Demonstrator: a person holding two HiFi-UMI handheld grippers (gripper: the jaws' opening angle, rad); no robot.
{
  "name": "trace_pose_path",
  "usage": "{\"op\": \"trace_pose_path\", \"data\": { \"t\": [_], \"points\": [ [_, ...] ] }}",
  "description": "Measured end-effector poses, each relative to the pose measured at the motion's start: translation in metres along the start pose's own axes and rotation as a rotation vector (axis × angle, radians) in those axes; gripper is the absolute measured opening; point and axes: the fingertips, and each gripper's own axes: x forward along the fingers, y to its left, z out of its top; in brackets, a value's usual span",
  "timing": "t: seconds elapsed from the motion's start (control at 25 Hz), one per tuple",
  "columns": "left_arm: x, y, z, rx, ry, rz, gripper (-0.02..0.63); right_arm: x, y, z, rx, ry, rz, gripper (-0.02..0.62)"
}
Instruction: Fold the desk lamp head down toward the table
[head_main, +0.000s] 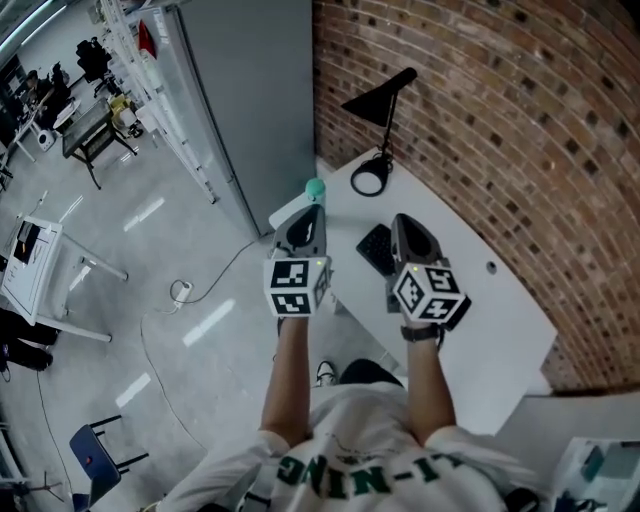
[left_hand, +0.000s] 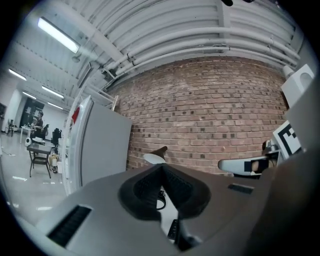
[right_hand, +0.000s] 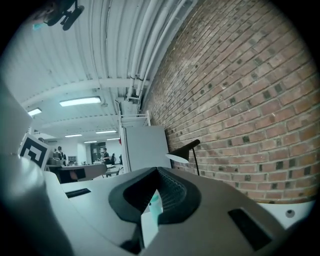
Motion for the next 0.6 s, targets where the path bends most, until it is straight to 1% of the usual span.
{"op": "trace_pose_path", "data": {
  "t": [0.08,0.2,0.32,0.48,0.6],
  "points": [
    [0.016,0.0,-0.007,-0.006,0.02,-0.036,0.0,0.011,-0.006,-0.004,-0.008,0.018,-0.013,0.005],
    [0.04,0.001,-0.006,-0.011,0.018,-0.062,0.0,0.028,-0.017,-0.004,-0.013,0.027,-0.023,0.005],
    [0.072,0.0,-0.002,-0.016,0.017,-0.082,0.0,0.05,-0.028,0.003,-0.021,0.012,-0.014,0.005],
    [0.12,-0.005,0.0,-0.046,0.072,-0.128,0.0,0.076,-0.044,0.009,-0.012,0.013,-0.003,0.005],
    [0.158,-0.008,0.01,-0.055,0.077,-0.142,0.0,0.101,-0.057,0.018,-0.003,0.003,0.016,0.005]
  ]
}}
